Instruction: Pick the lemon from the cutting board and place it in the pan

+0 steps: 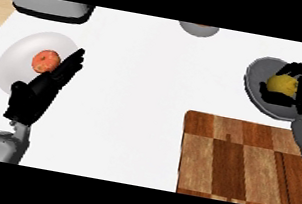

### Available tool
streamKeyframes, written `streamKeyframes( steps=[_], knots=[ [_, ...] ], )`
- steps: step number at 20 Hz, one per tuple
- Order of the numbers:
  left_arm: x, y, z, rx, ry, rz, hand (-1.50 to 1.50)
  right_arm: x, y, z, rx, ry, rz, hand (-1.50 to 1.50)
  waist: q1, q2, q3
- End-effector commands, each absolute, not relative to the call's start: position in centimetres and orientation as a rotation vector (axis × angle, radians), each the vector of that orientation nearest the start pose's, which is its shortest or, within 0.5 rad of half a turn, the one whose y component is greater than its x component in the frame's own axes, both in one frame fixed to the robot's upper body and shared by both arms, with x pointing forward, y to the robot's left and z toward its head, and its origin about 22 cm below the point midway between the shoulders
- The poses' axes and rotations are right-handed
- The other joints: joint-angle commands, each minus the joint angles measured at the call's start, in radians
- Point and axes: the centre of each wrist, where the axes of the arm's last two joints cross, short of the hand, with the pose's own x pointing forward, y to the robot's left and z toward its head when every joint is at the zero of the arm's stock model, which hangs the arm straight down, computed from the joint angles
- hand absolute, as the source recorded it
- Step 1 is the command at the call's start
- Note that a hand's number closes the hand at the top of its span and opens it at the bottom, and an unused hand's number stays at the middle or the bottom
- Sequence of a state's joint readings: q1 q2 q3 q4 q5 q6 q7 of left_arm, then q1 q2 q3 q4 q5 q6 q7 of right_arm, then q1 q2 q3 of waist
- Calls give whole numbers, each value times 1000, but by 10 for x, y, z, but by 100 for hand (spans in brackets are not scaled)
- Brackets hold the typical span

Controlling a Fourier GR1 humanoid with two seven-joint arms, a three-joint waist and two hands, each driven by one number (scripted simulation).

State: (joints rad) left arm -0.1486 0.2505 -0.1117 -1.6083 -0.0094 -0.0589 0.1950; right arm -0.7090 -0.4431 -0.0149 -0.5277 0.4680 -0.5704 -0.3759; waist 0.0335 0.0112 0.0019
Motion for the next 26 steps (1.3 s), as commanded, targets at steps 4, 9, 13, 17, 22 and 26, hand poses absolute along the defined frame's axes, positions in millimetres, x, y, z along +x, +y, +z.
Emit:
streamKeyframes(
  steps=[4, 9, 13, 17, 22, 26],
  knots=[
    [279, 241, 63, 57, -1530, -387, 0, 392, -369, 23, -1147, -1629, 566, 150, 18, 9, 2],
    [278, 228, 58, 31, -1537, -409, 0, 393, -373, 21, -1017, -1282, 568, -150, 49, 21, 3],
    [282, 232, 60, 37, -1542, -398, 0, 389, -383, 24, -934, -1361, 514, -150, 41, 25, 4],
    [278, 232, 56, 25, -1548, -395, 0, 399, -378, 38, -814, -1498, 342, -150, 45, 24, 6],
    [287, 231, 71, 47, -1563, -398, 0, 396, -378, 30, -697, -1651, 77, -150, 35, 25, 8],
    [278, 239, 48, 46, -1532, -390, 0, 380, -417, 40, -540, -1685, 2, -150, 29, 23, 5]
  ],
)
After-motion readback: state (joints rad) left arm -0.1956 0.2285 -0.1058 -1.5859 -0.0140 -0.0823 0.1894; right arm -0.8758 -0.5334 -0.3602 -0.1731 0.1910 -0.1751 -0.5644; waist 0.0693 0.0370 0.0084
